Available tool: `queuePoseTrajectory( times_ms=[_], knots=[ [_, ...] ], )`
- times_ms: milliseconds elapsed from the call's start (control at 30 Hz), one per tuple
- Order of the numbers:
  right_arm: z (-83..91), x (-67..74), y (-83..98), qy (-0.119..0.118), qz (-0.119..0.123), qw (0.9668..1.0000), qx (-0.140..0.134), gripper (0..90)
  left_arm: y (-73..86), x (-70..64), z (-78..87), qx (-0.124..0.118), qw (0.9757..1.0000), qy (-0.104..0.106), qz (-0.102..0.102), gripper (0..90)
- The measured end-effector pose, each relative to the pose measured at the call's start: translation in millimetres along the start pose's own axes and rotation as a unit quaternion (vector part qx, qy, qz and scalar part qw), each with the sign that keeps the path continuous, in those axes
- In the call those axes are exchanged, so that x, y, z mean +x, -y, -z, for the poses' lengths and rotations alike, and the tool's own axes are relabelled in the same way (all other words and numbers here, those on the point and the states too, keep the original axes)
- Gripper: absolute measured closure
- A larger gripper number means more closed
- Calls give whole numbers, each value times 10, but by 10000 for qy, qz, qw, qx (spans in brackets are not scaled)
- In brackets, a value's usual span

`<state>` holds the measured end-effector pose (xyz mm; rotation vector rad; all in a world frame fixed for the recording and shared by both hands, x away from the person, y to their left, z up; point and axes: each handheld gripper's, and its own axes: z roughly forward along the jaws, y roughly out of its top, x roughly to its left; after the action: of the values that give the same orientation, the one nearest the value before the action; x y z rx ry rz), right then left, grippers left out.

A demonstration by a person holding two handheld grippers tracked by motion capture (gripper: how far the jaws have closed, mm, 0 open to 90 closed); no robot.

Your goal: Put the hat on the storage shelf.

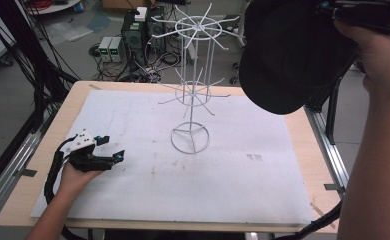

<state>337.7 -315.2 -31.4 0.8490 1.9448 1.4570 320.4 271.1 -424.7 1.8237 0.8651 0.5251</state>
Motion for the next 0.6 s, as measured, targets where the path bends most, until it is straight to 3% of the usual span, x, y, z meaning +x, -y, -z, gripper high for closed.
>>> queuePoseTrajectory(
  times_ms=[367, 600],
  knots=[
    [-219, 35, 59, -400, -77, 9992, 29, 771, 3, 7, -5, 4, 10000, 18, -5, 169],
    [-429, -57, 331, -640, -401, 9971, 76, 769, 4, 9, -4, 16, 10000, 14, -15, 169]
  ],
)
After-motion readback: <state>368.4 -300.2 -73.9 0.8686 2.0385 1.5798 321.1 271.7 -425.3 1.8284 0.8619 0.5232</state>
